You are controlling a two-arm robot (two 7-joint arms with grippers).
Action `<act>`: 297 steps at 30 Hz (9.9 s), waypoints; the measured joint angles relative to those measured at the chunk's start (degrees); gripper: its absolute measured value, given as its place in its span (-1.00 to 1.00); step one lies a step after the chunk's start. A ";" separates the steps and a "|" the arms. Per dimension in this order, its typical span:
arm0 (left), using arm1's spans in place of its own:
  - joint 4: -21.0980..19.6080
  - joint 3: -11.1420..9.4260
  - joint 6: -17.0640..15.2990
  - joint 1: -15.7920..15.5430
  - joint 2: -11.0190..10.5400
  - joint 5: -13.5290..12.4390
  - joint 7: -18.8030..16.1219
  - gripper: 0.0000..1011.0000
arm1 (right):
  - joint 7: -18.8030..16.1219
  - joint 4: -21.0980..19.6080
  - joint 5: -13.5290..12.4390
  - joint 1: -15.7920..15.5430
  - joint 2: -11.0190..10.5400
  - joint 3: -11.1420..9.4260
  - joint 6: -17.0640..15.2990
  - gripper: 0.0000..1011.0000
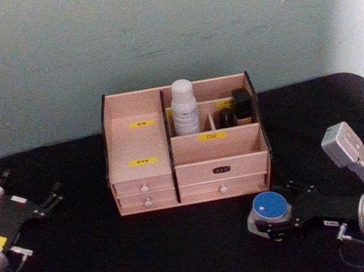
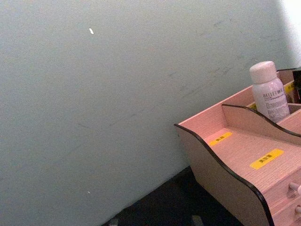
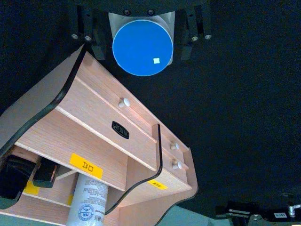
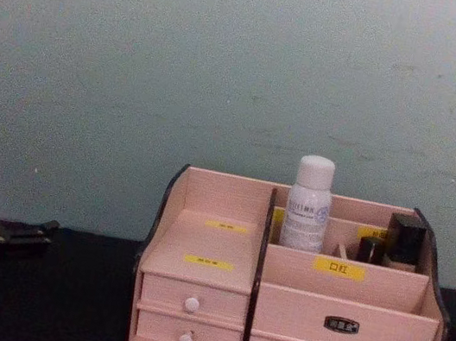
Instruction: Pick up the facial cleanser and watermelon frost from the table and place them into the tiered storage box.
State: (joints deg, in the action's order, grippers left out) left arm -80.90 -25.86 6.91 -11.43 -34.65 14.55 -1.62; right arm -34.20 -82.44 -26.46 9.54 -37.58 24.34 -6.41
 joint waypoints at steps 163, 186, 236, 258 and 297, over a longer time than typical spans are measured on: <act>0.00 0.00 0.00 0.00 0.00 0.00 0.00 0.98 | -3.67 30.09 7.92 32.70 25.08 10.60 9.65 0.44; 0.00 0.00 0.00 0.00 0.00 0.00 0.00 0.98 | -3.10 35.53 9.94 34.55 27.77 9.66 9.06 0.44; 0.00 0.00 0.00 0.00 0.00 0.00 0.00 0.98 | -4.71 15.82 5.97 24.04 18.85 6.55 6.20 0.98; 0.00 0.00 0.00 0.00 0.00 0.00 0.00 0.98 | 16.01 -3.23 6.03 4.95 4.49 -6.66 5.80 0.98; 0.00 0.00 0.00 0.00 0.00 0.00 0.00 0.98 | 44.26 7.59 28.70 4.56 16.92 -5.30 8.21 0.98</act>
State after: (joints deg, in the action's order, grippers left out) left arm -80.90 -25.86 6.91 -11.43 -34.65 14.55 -1.62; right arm 10.06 -74.85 2.23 14.10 -20.66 19.05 1.80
